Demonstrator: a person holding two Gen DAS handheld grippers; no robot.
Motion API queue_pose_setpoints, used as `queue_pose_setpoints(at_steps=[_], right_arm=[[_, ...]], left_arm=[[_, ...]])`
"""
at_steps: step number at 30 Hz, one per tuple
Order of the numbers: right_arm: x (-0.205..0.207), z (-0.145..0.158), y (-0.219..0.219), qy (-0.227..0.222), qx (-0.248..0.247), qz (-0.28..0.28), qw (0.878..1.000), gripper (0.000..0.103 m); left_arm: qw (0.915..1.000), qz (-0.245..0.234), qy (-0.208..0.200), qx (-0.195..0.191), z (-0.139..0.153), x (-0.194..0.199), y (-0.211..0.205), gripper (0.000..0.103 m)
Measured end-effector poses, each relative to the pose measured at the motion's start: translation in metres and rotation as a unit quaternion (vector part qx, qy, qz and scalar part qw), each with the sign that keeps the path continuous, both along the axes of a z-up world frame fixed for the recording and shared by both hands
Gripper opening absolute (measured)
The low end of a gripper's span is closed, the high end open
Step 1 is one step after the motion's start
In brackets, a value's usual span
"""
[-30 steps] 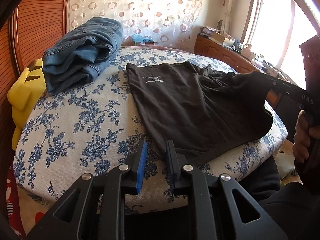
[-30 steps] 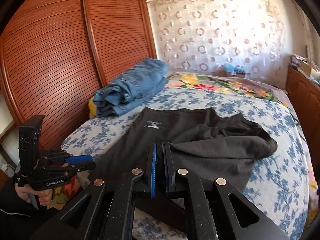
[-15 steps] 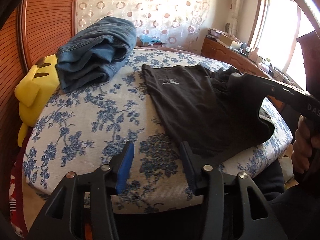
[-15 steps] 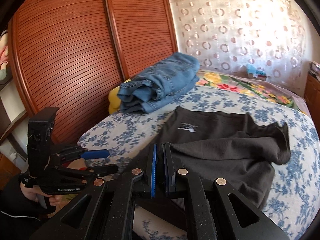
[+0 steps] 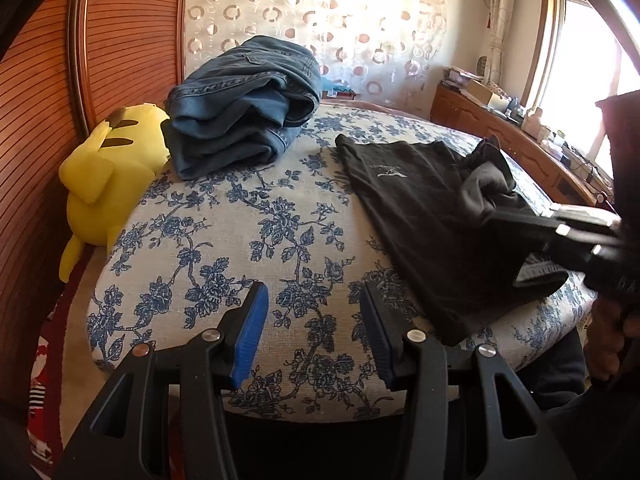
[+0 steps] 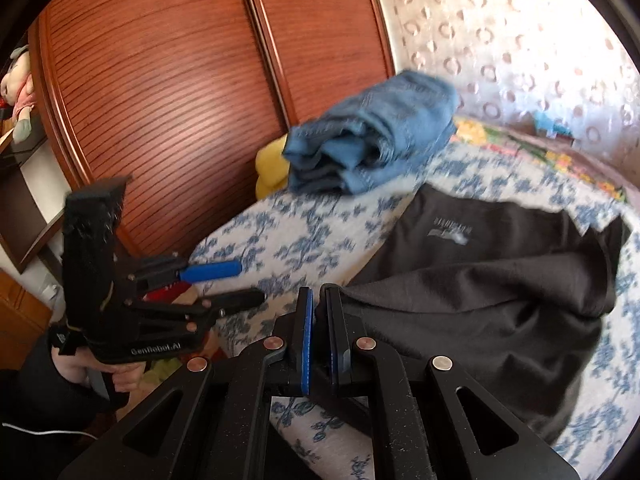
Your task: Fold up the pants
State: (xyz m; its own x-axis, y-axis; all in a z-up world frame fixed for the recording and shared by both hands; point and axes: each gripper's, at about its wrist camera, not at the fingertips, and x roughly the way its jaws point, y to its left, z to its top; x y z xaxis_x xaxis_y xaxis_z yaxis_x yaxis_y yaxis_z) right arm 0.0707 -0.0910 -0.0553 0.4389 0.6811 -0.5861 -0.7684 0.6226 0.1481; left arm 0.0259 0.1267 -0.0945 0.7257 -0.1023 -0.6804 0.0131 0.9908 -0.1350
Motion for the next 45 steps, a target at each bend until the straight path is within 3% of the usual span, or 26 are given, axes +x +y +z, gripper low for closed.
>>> queue_pose_setpoints(at_steps=[4, 5, 8, 11, 18, 24, 29, 34, 35, 36, 39, 45], right_arm=[[0.010, -0.007, -0.003, 0.025, 0.003, -0.006, 1.000, 0.010], [0.010, -0.005, -0.006, 0.024, 0.006, -0.011, 1.000, 0.016], [0.006, 0.004, -0.018, 0.005, 0.009, -0.026, 1.000, 0.029], [-0.002, 0.012, -0.034, -0.016, 0.012, -0.043, 0.999, 0.035], [0.005, 0.015, -0.082, -0.056, -0.027, -0.123, 0.990, 0.035], [0.023, 0.013, -0.101, -0.060, -0.051, -0.180, 0.981, 0.035], [0.042, 0.015, -0.096, -0.048, -0.046, -0.186, 0.980, 0.035], [0.076, 0.008, -0.086, -0.033, -0.076, -0.180, 0.980, 0.035], [0.082, 0.007, -0.083, -0.031, -0.086, -0.176, 0.980, 0.033], [0.086, 0.006, -0.080, -0.027, -0.094, -0.173, 0.980, 0.021], [0.095, 0.013, -0.077, -0.025, -0.092, -0.156, 0.983, 0.004], [0.110, 0.042, -0.063, -0.052, -0.083, -0.127, 0.987, 0.002]], left_arm=[[1.0000, -0.006, 0.002, 0.000, -0.001, 0.001, -0.005, 0.049], [1.0000, -0.008, 0.002, 0.000, -0.001, 0.002, -0.007, 0.049], [0.9999, -0.016, 0.000, 0.000, 0.001, 0.003, -0.013, 0.049], [0.9996, -0.028, -0.006, -0.001, 0.006, 0.005, -0.022, 0.049], [0.9977, -0.065, -0.018, -0.006, 0.016, 0.013, -0.046, 0.049], [0.9961, -0.087, -0.011, -0.006, 0.012, 0.020, -0.064, 0.049], [0.9957, -0.093, 0.005, -0.002, 0.001, 0.023, -0.069, 0.049], [0.9958, -0.091, 0.015, 0.002, -0.005, 0.024, -0.070, 0.049], [0.9957, -0.091, 0.017, 0.002, -0.007, 0.025, -0.070, 0.049], [0.9957, -0.091, 0.019, 0.002, -0.007, 0.024, -0.070, 0.049], [0.9957, -0.091, 0.020, -0.001, -0.010, 0.024, -0.069, 0.049], [0.9959, -0.088, 0.017, -0.007, -0.009, 0.022, -0.064, 0.049]])
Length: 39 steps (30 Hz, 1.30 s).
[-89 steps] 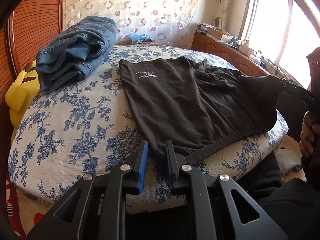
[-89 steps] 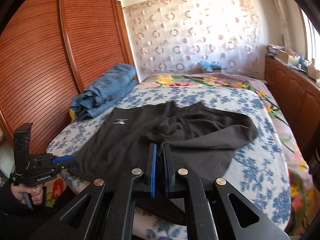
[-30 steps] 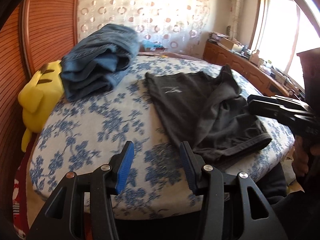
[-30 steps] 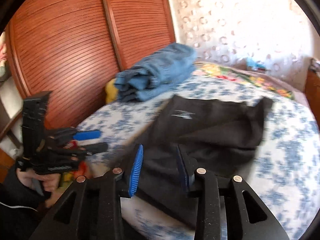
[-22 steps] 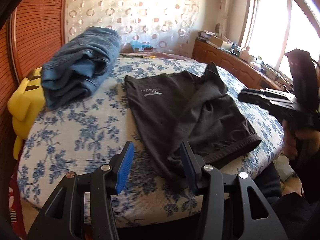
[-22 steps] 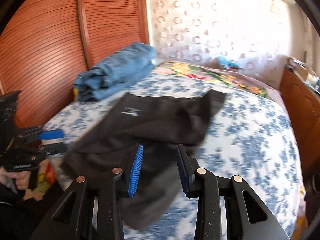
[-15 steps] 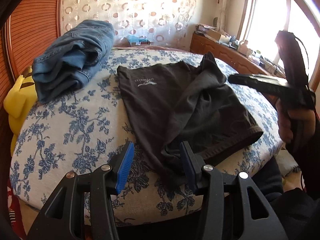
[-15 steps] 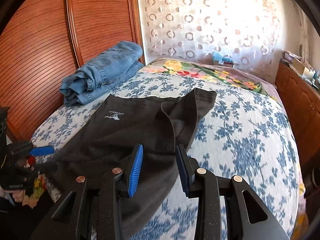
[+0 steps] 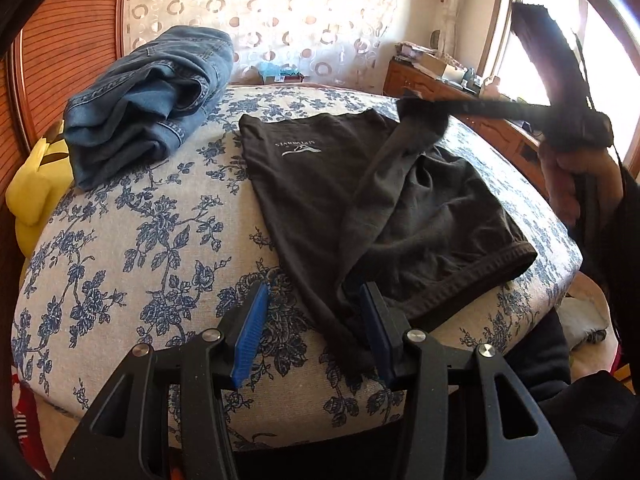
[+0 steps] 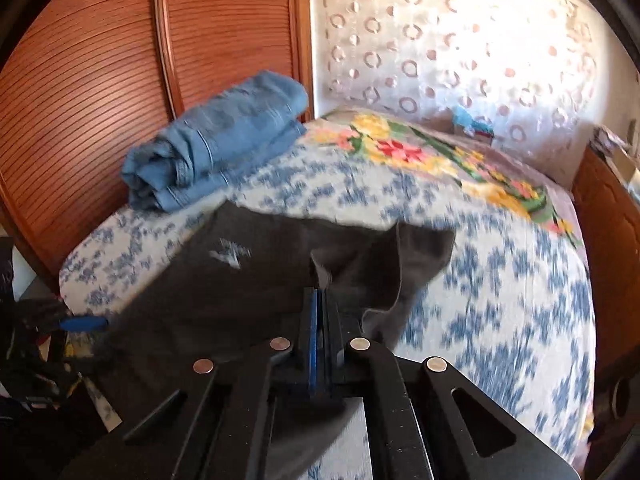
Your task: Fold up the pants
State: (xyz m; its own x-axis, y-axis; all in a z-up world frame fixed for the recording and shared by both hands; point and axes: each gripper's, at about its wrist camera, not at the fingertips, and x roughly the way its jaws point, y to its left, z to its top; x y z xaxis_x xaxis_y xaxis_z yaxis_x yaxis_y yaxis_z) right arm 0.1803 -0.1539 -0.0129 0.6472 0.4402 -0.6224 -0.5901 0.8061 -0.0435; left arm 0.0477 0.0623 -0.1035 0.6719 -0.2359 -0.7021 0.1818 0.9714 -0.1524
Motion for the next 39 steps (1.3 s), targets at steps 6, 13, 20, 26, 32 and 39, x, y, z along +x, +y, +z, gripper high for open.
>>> queue_pose_setpoints(at_steps=[6, 13, 20, 26, 32, 39], right_arm=[[0.010, 0.023, 0.031, -0.026, -0.001, 0.036, 0.999, 0.001], [0.021, 0.029, 0.082, -0.047, -0.019, 0.079, 0.996, 0.001], [0.042, 0.022, 0.113, -0.057, -0.042, 0.086, 0.994, 0.002], [0.060, 0.011, 0.115, -0.031, -0.037, 0.061, 0.997, 0.017], [0.048, 0.009, 0.088, -0.020, -0.014, 0.035, 0.999, 0.024], [0.008, -0.019, 0.037, -0.008, 0.014, -0.002, 1.000, 0.025]], left_arm=[[1.0000, 0.006, -0.003, -0.005, 0.000, -0.005, 0.006, 0.049], [0.9999, 0.007, -0.006, -0.011, 0.000, -0.011, 0.011, 0.049], [0.9997, 0.006, -0.014, -0.020, 0.004, -0.015, 0.014, 0.049], [0.9997, -0.001, -0.016, -0.020, 0.007, -0.014, 0.012, 0.049], [0.9997, -0.006, -0.019, -0.014, 0.010, -0.008, 0.007, 0.049], [0.9994, -0.022, -0.025, -0.013, 0.024, 0.015, 0.001, 0.049]])
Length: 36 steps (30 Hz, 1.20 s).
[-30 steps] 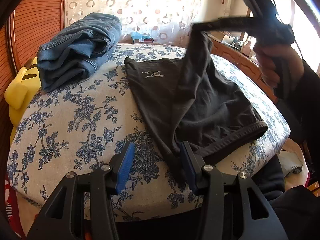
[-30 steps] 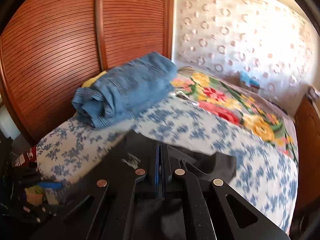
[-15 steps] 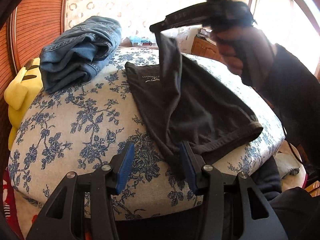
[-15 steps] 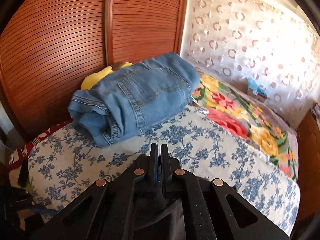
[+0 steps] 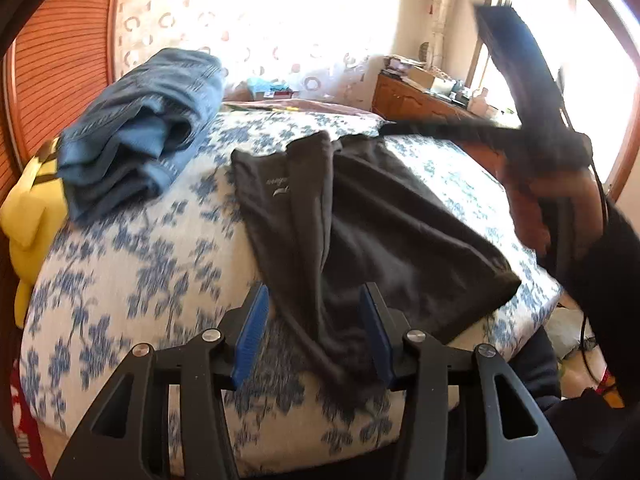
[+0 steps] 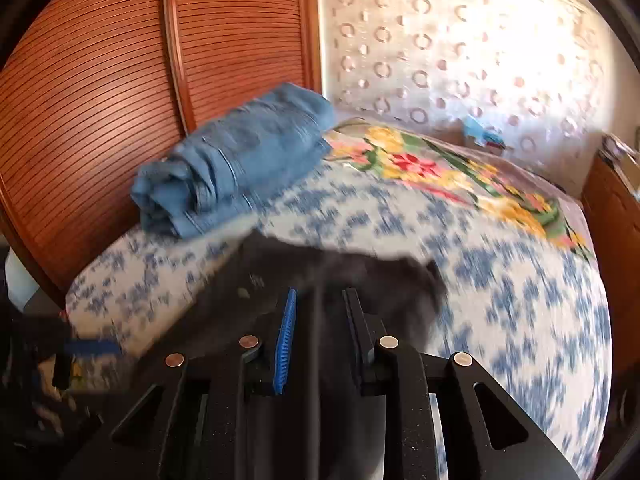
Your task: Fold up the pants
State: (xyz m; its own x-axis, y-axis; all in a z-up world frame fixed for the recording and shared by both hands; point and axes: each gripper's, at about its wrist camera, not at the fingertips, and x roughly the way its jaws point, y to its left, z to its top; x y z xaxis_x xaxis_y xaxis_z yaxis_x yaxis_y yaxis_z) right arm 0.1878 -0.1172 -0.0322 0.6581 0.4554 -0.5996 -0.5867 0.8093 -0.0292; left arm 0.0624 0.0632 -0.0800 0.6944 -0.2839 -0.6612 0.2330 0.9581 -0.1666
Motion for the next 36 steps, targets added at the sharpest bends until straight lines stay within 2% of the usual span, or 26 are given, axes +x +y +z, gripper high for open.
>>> queue_pose_setpoints(at_steps=[5, 8, 9, 10, 15, 21, 29, 30, 32, 35, 36], right_arm=[[-0.019, -0.022, -0.026, 0.015, 0.011, -0.024, 1.000, 0.035], [-0.028, -0.030, -0.034, 0.016, 0.010, -0.036, 0.999, 0.044], [-0.030, -0.031, -0.036, 0.016, 0.008, -0.040, 0.999, 0.048], [-0.031, -0.033, -0.038, 0.015, 0.007, -0.045, 0.999, 0.049], [-0.040, -0.035, -0.047, 0.014, 0.013, -0.056, 0.998, 0.051], [-0.043, -0.040, -0.058, 0.016, 0.019, -0.069, 0.997, 0.051], [-0.047, -0.040, -0.064, 0.013, 0.032, -0.066, 0.997, 0.051], [-0.046, -0.040, -0.065, 0.014, 0.034, -0.068, 0.997, 0.051], [-0.047, -0.041, -0.066, 0.013, 0.034, -0.069, 0.997, 0.051], [-0.049, -0.041, -0.065, 0.007, 0.031, -0.068, 0.997, 0.051], [-0.050, -0.040, -0.066, 0.006, 0.032, -0.068, 0.997, 0.051]], left_arm=[[0.9999, -0.016, 0.002, -0.003, 0.009, 0.029, -0.007, 0.049], [0.9998, -0.018, 0.001, -0.001, 0.012, 0.045, -0.011, 0.052], [0.9998, -0.018, 0.003, 0.003, 0.013, 0.052, -0.013, 0.057], [0.9998, -0.019, 0.005, 0.005, 0.013, 0.058, -0.014, 0.065], [0.9997, -0.021, -0.002, 0.013, 0.018, 0.080, -0.016, 0.079], [0.9991, -0.022, -0.006, 0.034, 0.023, 0.111, -0.021, 0.079], [0.9973, -0.044, 0.017, 0.057, 0.017, 0.153, -0.039, 0.063], [0.9968, -0.046, 0.022, 0.061, 0.015, 0.158, -0.042, 0.057], [0.9964, -0.045, 0.034, 0.063, 0.010, 0.169, -0.044, 0.053], [0.9961, -0.040, 0.043, 0.066, 0.005, 0.178, -0.043, 0.038], [0.9961, -0.040, 0.044, 0.065, 0.004, 0.179, -0.041, 0.028]])
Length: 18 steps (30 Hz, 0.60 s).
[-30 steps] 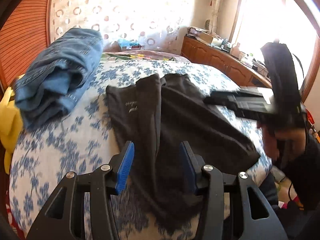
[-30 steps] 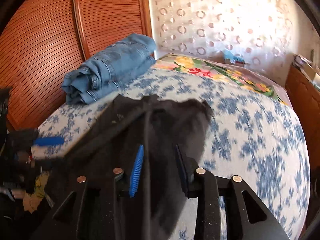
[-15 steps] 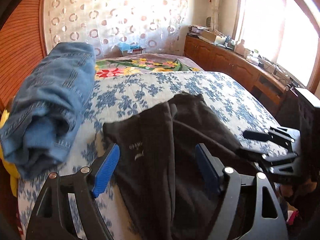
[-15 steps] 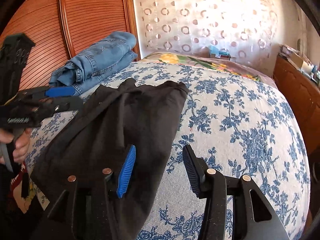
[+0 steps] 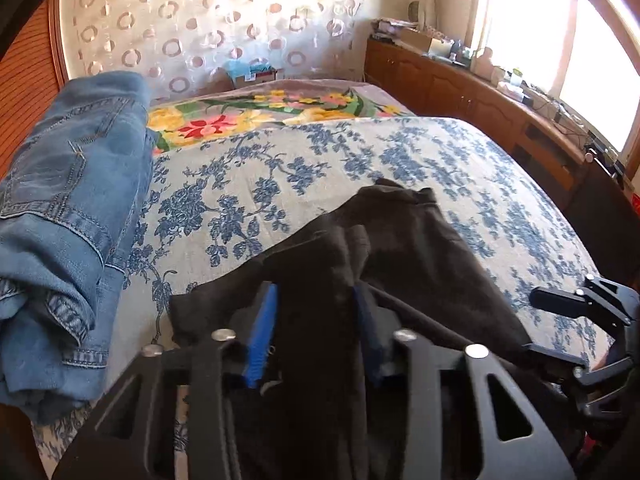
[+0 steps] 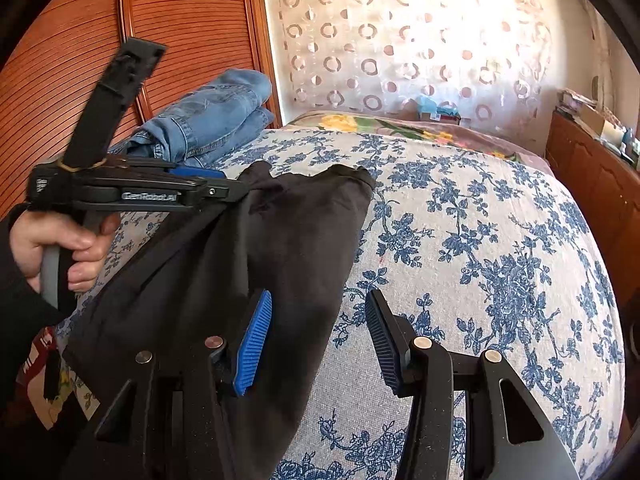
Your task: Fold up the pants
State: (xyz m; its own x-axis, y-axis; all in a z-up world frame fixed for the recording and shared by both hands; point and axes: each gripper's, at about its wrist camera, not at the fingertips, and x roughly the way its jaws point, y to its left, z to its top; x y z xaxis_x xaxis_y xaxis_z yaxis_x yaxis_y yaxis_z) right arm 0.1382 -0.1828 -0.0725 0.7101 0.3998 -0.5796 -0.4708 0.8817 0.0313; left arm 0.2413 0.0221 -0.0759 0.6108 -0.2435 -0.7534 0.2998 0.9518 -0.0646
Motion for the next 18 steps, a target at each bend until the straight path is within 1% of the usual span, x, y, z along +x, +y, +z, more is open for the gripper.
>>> queue_pose_setpoints(at_steps=[1, 2, 3, 4, 8, 10, 12, 14, 18], right_arm=[[0.000, 0.000, -0.001, 0.000, 0.002, -0.001, 1.000, 0.051], [0.001, 0.000, -0.002, 0.000, 0.005, -0.002, 1.000, 0.051], [0.001, 0.000, -0.003, 0.001, 0.006, -0.003, 1.000, 0.051], [0.001, 0.000, -0.003, 0.002, 0.008, -0.004, 1.000, 0.051], [0.000, 0.000, -0.004, -0.001, 0.009, -0.005, 1.000, 0.051], [0.000, 0.000, -0.005, -0.002, 0.009, -0.006, 1.000, 0.051], [0.000, 0.000, -0.006, -0.001, 0.010, -0.007, 1.000, 0.051], [0.000, 0.000, -0.006, -0.001, 0.009, -0.007, 1.000, 0.051], [0.000, 0.000, -0.006, -0.001, 0.008, -0.006, 1.000, 0.051]], left_arm=[[1.0000, 0.000, 0.002, -0.004, -0.001, 0.001, 0.002, 0.020], [1.0000, 0.001, 0.004, -0.006, 0.000, 0.000, 0.005, 0.017], [1.0000, 0.002, 0.003, -0.008, 0.000, -0.001, 0.007, 0.010], [0.9999, 0.004, -0.001, -0.010, 0.002, -0.003, 0.010, 0.008], [0.9993, 0.019, -0.024, -0.023, 0.017, -0.015, 0.027, 0.007], [0.9985, 0.031, -0.039, -0.022, 0.025, -0.020, 0.037, 0.006], [0.9979, 0.040, -0.043, -0.027, 0.030, -0.022, 0.048, 0.006], [0.9972, 0.052, -0.049, -0.020, 0.034, -0.024, 0.057, 0.006], [0.9962, 0.068, -0.050, -0.019, 0.032, -0.023, 0.069, 0.006]])
